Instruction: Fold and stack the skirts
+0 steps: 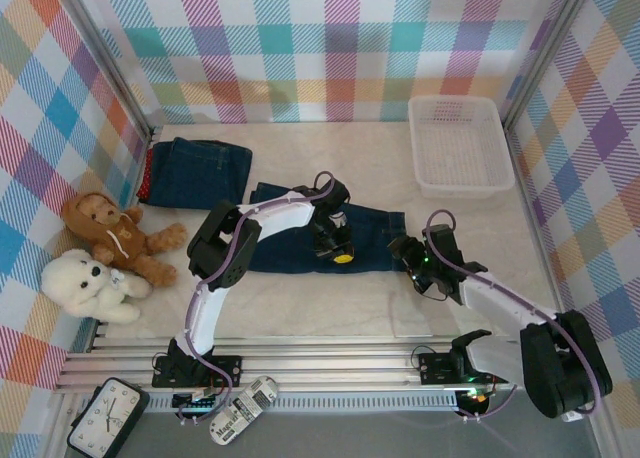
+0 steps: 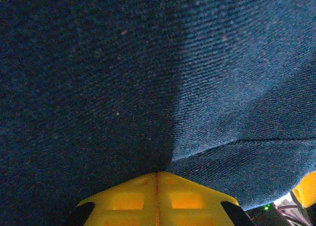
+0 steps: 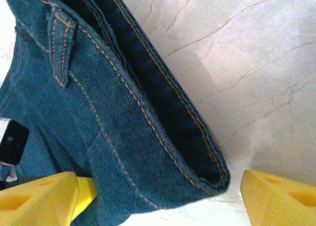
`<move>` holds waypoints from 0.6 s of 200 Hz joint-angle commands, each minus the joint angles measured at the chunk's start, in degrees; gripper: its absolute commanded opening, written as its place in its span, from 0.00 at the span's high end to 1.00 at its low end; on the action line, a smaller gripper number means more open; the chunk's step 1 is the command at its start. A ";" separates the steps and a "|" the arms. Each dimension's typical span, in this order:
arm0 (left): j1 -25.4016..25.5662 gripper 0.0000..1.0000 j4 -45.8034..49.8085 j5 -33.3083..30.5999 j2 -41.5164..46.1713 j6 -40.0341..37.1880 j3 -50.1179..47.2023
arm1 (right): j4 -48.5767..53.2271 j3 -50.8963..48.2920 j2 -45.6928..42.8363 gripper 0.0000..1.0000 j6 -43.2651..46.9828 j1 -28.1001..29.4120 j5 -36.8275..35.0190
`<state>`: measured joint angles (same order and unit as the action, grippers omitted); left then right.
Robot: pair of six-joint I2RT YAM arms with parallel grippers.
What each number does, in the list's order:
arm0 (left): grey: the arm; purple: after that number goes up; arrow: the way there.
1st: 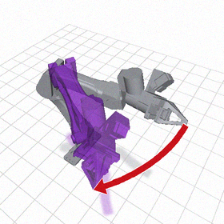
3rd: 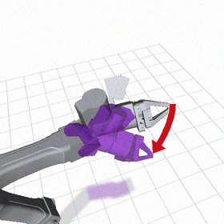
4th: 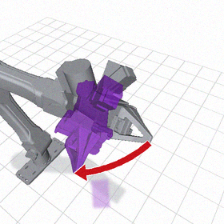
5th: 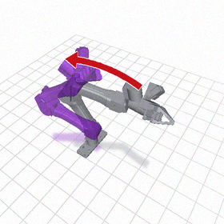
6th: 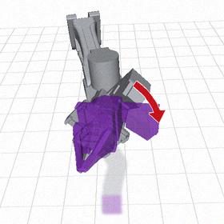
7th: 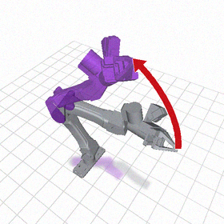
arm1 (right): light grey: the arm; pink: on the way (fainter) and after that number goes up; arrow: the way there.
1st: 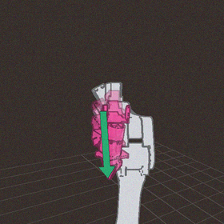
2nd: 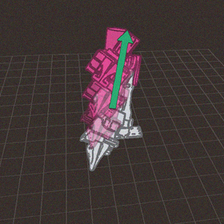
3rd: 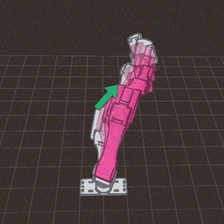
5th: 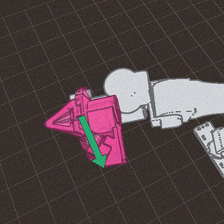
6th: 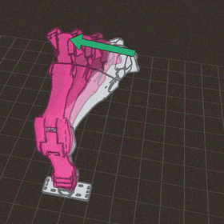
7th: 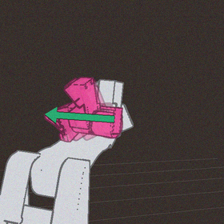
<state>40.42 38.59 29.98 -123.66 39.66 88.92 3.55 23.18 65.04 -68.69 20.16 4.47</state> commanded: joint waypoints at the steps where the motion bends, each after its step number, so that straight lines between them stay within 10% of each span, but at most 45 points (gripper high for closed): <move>1: 0.85 0.92 2.02 -3.17 -1.85 0.74 -2.52 | -5.21 -0.59 2.45 0.16 -6.17 -0.22 0.54; 120: 0.87 0.92 1.93 -3.08 -1.82 0.87 -2.80 | -18.65 -3.93 1.96 0.20 -7.42 1.51 1.87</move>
<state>40.42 37.93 30.06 -123.57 39.86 88.49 -6.46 19.46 67.18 -76.25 20.27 4.99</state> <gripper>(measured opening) 0.083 0.801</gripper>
